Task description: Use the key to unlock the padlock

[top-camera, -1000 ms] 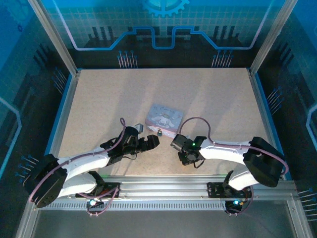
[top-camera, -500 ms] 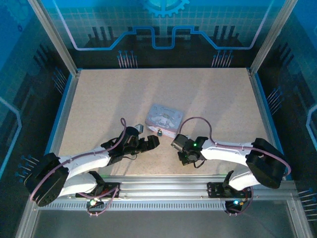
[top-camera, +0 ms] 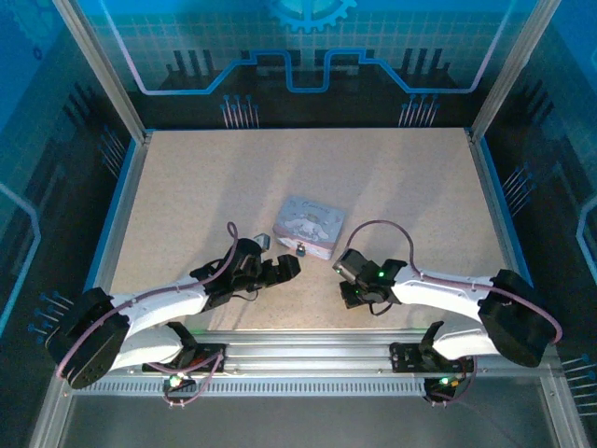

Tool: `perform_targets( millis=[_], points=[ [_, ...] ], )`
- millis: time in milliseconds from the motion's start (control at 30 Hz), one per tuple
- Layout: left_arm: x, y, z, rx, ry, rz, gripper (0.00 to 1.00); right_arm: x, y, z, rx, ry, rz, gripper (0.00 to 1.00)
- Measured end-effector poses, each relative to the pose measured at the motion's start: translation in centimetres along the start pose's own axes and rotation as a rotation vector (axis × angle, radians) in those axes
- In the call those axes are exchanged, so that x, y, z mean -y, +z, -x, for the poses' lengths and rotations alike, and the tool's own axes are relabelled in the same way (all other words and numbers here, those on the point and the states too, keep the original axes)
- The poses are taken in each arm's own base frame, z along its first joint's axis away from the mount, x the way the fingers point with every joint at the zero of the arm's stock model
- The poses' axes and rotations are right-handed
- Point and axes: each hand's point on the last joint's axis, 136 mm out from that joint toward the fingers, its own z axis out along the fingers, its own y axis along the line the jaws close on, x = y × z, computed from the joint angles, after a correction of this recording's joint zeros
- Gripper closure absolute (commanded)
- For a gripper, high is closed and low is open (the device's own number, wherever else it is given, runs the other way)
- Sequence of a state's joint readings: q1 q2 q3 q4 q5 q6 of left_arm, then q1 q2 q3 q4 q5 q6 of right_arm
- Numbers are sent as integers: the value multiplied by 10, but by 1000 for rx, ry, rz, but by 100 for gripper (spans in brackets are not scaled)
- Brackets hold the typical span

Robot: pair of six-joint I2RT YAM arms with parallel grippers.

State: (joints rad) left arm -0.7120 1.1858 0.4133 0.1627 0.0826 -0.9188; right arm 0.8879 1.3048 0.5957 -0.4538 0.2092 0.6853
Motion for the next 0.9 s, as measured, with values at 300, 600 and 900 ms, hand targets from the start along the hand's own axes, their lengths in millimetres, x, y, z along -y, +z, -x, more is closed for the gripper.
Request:
perform_targets(
  millis=[300, 600, 900],
  points=[
    [1, 0, 0, 0, 0, -2, 6, -2, 1, 5, 17, -1, 72, 90],
    [30, -4, 9, 23, -14, -126, 12, -19, -16, 26, 133, 17, 304, 90],
    [83, -21, 17, 38, 31, -358, 33, -53, -59, 58, 299, -58, 588, 90]
  ],
)
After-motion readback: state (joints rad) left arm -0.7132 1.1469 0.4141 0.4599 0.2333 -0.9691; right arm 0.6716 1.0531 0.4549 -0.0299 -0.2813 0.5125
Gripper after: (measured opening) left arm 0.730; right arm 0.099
